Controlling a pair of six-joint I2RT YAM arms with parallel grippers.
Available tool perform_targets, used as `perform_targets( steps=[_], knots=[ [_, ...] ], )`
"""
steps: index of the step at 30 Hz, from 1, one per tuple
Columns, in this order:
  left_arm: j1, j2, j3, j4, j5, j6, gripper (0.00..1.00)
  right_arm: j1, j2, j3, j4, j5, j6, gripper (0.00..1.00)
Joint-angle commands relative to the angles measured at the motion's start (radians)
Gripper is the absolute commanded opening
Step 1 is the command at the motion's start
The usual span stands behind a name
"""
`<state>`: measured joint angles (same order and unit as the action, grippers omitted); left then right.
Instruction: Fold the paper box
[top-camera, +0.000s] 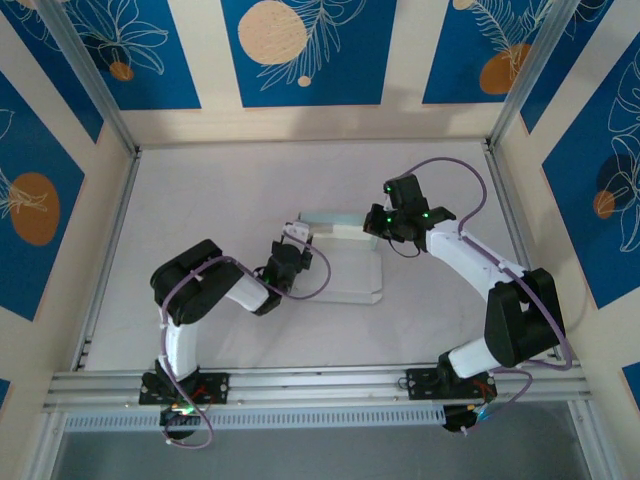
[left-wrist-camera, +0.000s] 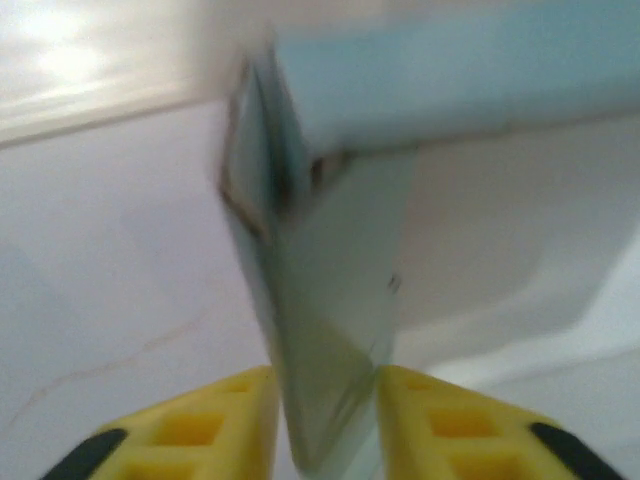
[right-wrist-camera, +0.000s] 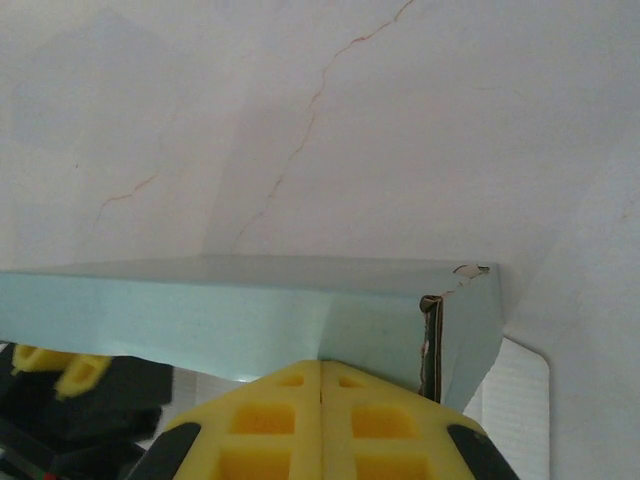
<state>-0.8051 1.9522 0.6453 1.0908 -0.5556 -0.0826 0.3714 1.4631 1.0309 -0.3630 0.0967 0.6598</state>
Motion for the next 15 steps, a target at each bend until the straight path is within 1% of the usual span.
perform_targets(
  steps=[1, 3, 8, 11, 13, 15],
  knots=[
    [-0.021, -0.056, -0.043, -0.019, 0.038, -0.018, 0.51, -0.01, 0.026, -0.005, -0.104, 0.021, 0.014, 0.0],
    [-0.025, -0.098, -0.06, -0.045, 0.053, -0.05, 0.55, -0.003, 0.025, 0.005, -0.107, 0.028, 0.008, 0.0],
    [-0.025, -0.218, -0.125, -0.09, 0.081, -0.102, 0.6, -0.001, 0.013, 0.003, -0.096, 0.029, -0.001, 0.0],
    [-0.026, -0.358, -0.167, -0.154, 0.086, -0.112, 0.6, 0.0, 0.009, 0.003, -0.09, 0.018, -0.008, 0.0],
    [-0.026, -0.493, -0.152, -0.296, 0.059, -0.119, 0.6, 0.0, 0.008, 0.003, -0.081, 0.012, -0.012, 0.0],
    [-0.026, -0.609, -0.085, -0.539, -0.021, -0.142, 0.6, 0.002, 0.009, 0.006, -0.076, 0.006, -0.019, 0.0]
  ],
)
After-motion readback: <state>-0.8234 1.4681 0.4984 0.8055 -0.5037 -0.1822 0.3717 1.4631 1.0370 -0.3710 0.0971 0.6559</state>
